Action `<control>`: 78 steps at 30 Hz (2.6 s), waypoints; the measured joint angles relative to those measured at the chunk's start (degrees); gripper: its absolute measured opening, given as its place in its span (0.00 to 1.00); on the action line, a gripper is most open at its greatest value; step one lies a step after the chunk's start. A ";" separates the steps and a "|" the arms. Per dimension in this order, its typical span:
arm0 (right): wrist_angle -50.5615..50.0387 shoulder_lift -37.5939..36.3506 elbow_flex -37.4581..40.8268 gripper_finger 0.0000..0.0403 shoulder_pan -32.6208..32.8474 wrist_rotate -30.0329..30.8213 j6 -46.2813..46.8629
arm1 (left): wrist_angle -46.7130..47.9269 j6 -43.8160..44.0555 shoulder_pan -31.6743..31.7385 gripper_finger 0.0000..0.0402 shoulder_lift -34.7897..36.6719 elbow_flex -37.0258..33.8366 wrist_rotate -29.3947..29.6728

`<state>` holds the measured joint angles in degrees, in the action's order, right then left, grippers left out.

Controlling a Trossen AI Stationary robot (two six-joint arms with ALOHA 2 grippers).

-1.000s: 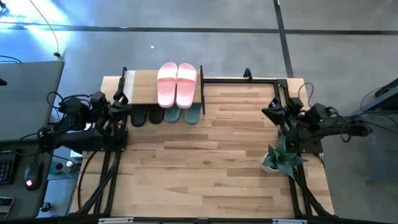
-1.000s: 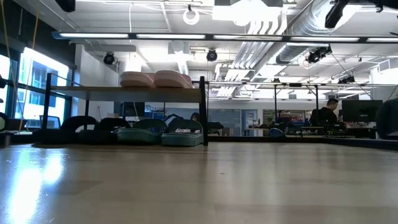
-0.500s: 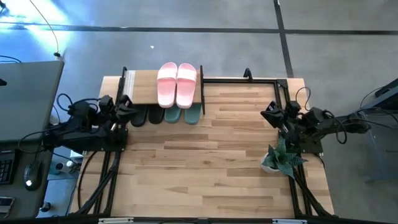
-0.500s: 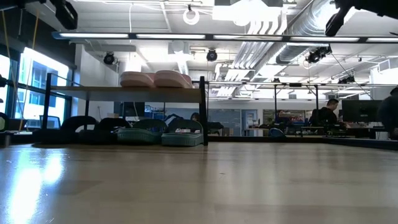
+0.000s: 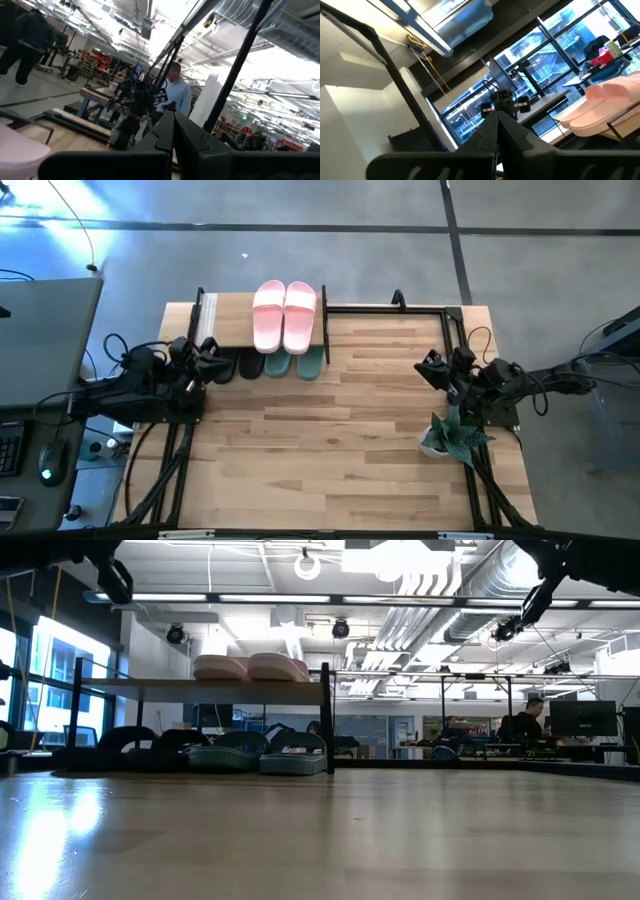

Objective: Pick and place slides into the shelf
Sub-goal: Return to Home Position

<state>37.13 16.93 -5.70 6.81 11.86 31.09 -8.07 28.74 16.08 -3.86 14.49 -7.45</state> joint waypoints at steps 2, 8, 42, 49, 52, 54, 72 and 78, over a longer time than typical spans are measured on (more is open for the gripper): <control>1.63 -0.02 0.88 0.00 0.00 0.07 0.01 | -1.26 0.49 0.01 0.00 -0.01 -1.32 0.00; 3.76 -0.17 2.13 0.00 -0.02 0.17 -0.07 | -2.66 1.35 0.02 0.00 -0.02 -2.68 -0.01; -20.54 -0.15 2.15 0.00 -0.02 -2.47 -0.90 | 9.70 -1.58 0.02 0.00 -0.02 -7.66 0.74; -29.06 -0.15 2.15 0.00 -0.02 0.35 -16.80 | 16.65 -6.60 0.02 0.00 -0.02 -7.66 5.20; -32.31 -0.15 2.15 0.00 -0.02 3.43 -22.78 | 20.85 -6.64 0.02 0.00 -0.02 -7.66 8.52; -34.05 -0.15 2.15 0.00 -0.02 5.68 -24.65 | 23.95 -6.63 0.02 0.00 -0.02 -7.65 10.63; -39.79 -0.13 2.15 0.00 -0.02 9.07 -20.86 | 32.10 -6.45 0.02 0.00 -0.04 -7.47 13.25; -39.79 -0.13 2.15 0.00 -0.02 9.05 -21.03 | 32.10 -6.43 0.02 0.00 -0.04 -7.45 13.10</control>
<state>-2.66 16.80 -3.55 6.79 20.91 10.07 24.03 22.31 16.10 -3.90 7.05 5.65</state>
